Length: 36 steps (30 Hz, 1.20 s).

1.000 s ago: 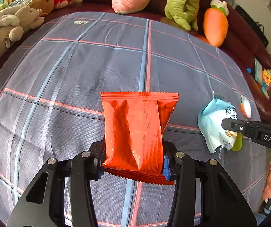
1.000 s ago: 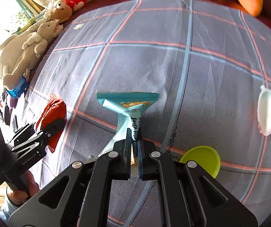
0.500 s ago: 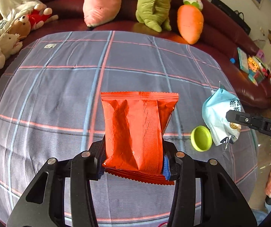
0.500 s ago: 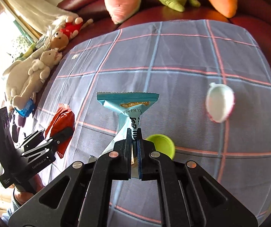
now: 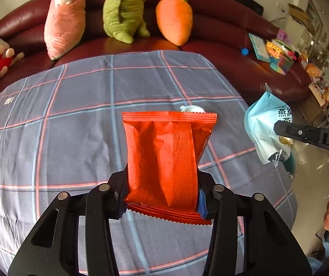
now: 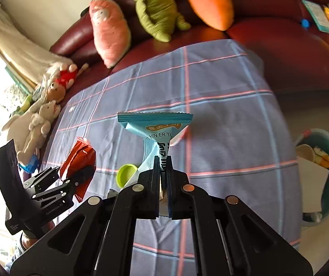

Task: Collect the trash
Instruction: 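Carry both packets to the teal bin and open both tools to drop them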

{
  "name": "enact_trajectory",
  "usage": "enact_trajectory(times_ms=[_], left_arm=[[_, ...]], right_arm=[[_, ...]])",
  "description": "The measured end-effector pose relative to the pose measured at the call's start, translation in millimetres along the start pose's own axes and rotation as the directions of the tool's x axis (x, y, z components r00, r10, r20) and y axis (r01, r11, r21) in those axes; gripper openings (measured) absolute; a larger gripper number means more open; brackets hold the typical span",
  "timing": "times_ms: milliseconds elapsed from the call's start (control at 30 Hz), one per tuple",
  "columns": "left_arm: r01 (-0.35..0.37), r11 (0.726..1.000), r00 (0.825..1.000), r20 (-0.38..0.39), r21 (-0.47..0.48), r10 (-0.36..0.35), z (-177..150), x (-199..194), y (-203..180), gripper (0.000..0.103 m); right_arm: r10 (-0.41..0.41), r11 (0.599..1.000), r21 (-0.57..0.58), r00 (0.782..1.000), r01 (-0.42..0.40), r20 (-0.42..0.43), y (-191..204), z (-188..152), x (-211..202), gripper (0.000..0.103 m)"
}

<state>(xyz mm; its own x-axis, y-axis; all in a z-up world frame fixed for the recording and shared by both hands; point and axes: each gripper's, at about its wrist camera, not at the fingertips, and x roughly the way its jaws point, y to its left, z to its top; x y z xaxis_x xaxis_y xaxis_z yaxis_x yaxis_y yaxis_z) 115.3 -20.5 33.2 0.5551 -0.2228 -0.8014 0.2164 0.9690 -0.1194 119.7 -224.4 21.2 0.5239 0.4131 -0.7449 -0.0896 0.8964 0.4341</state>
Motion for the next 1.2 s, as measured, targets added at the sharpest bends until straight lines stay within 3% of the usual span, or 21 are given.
enact_trajectory(times_ms=[367,667,900,1200], left_arm=[[0.068,0.988,0.997,-0.044,0.142,-0.063,8,28,-113,0.046],[0.124,0.952,0.99,-0.106,0.279,-0.098,13,63,-205,0.046],[0.183,0.92,0.978,-0.157,0.348,-0.135,21,100,-272,0.046],[0.239,0.878,0.957,-0.256,0.415,-0.14,10,155,-337,0.051]], right_arm=[[-0.039,0.988,0.15,0.993,0.022,0.112,-110,-19,-66,0.005],[-0.131,0.942,0.33,0.975,0.066,0.179,-212,-49,-112,0.005],[-0.188,0.906,0.409,0.968,0.106,0.165,-267,-61,-126,0.005],[-0.21,0.881,0.455,0.969,0.129,0.133,-301,-66,-119,0.005]])
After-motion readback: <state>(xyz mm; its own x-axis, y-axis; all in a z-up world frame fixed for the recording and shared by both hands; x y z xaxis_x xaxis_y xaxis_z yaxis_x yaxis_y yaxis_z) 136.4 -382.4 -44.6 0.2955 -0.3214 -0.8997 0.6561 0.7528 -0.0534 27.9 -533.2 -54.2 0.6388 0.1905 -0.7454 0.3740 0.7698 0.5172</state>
